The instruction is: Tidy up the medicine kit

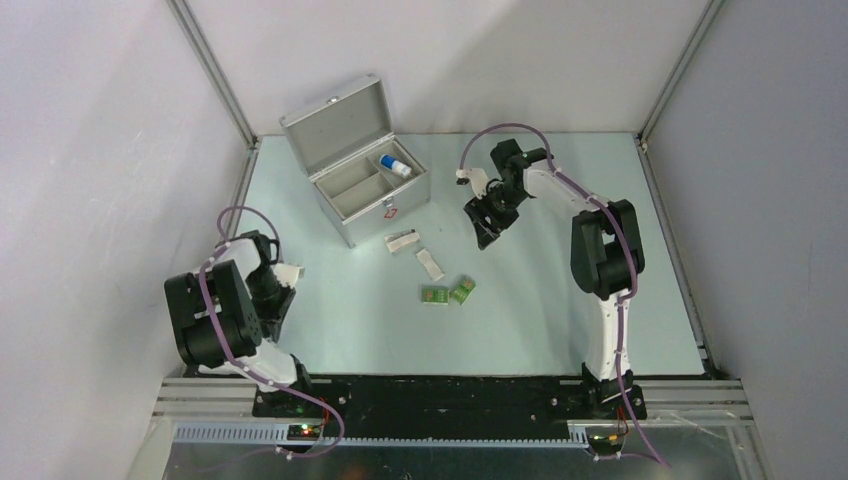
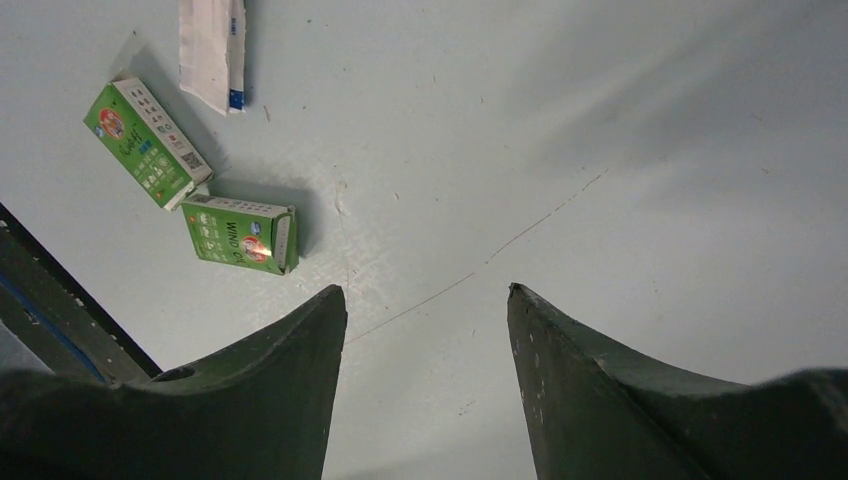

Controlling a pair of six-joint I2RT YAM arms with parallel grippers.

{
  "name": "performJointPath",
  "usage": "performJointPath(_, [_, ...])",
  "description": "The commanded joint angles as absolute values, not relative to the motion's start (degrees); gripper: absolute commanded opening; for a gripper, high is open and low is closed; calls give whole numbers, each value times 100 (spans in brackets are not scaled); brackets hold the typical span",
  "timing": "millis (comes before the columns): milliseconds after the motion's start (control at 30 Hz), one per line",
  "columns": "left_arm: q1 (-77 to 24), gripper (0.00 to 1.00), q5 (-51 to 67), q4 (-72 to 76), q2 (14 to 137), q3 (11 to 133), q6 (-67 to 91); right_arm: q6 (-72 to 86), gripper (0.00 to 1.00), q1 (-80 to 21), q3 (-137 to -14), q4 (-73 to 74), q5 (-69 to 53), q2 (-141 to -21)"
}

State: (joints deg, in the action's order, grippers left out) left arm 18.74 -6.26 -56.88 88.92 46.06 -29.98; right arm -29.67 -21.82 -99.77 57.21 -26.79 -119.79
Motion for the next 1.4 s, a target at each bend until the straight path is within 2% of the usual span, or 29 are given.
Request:
performJointPath(0, [1916, 26, -290, -5792, 8831, 4912, -2955, -3106, 64, -2221, -9924, 5696, -2558, -11750])
performJointPath(33, [1914, 20, -178, -5853, 8849, 4974, -2941, -3108, 64, -2221, -9906, 5680, -2536, -11742])
performJointPath(167, [1810, 14, 454, -6068, 8865, 5436, -2850, -3128, 64, -2230, -9816, 5647, -2503, -11688])
performJointPath(367, [856, 12, 1440, -6244, 8591, 6573, -2665, -3188, 64, -2252, -9748, 5627, -2458, -11636])
performJointPath(567, [-399, 12, 1907, -6287, 8854, 8561, -2566, -3284, 64, -2234, -9628, 5612, -2414, -11522])
performJointPath(833, [-1053, 11, 2370, -6076, 11174, 12729, -1674, -3319, 64, -2117, -9316, 5581, -2382, -11182])
performJointPath(967, [-1326, 10, 2226, -5765, 12275, 13901, -1634, -3330, 64, -2040, -9169, 5588, -2381, -11025])
performJointPath(1133, [-1565, 9, 1744, -5178, 13034, 14367, -1526, -3361, 64, -2004, -9003, 5584, -2344, -10892])
performJointPath(1367, [-1625, 7, 1124, -4899, 13247, 14023, -1545, -3382, 64, -2002, -8905, 5567, -2295, -10828])
